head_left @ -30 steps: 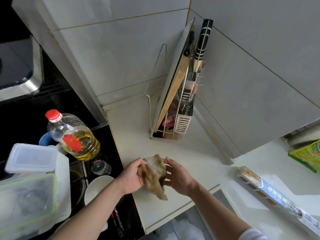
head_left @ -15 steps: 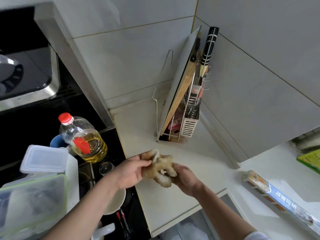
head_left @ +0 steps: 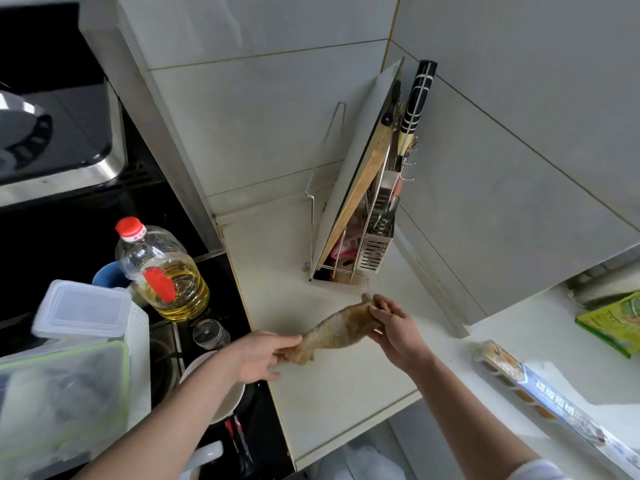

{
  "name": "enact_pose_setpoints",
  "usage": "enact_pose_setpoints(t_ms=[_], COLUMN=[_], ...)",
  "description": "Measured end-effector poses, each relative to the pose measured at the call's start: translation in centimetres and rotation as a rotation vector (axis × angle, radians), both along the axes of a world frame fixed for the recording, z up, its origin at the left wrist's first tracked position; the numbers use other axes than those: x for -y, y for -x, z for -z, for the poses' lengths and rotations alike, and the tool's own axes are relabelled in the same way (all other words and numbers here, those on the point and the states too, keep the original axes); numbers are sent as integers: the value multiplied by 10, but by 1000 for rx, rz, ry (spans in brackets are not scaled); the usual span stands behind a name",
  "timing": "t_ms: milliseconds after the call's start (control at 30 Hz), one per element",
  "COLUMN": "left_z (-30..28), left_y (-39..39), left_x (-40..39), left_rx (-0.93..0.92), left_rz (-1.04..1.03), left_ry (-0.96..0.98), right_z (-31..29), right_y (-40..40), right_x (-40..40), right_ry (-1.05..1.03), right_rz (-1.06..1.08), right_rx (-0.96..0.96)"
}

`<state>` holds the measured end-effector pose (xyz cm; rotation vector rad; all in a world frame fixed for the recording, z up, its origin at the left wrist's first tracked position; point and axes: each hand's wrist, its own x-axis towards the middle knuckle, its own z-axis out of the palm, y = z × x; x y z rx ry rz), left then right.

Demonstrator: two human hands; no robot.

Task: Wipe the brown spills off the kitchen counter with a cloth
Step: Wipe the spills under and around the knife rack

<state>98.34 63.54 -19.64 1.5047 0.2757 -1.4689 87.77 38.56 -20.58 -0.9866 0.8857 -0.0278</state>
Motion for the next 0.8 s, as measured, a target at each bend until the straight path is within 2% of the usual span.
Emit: enact_pose_setpoints(t_ms=[67,100,233,300,367,433,533,600,633,733,800], left_z=[-1,-1,-1,3,11,25,50,60,66,79,81], left_y=[2,3,7,11,19,26,35,45,51,61,60], left_x=[-3,-2,-3,-5,-2,4,4,-5,-11,-21,-20], left_rx=[-13,47,595,721,777,906,1158,1229,1241,1237,1220], left_rz=[0,-35,-162,-173,-168,-79,253,536,591,474,393], left_ry=[25,18,11,36,22,-14,-3,7,2,-16,-5], right_z=[-2,-4,-13,-11,6,28,47,49,52,58,57], right_y=[4,5,14,18,21,21,24,34,40,57,60], right_x=[3,5,16,19,18,12,3,3,5,12,13], right_ry=[20,38,194,262,319,356,367,391,413,501,475], right_rz=[-33,-66,-154,-138,-94,-115,-204,-213,-192,-193,-190], right_rx=[-4,18,196,195,79,-48,-182,-203,-196,-108,-96])
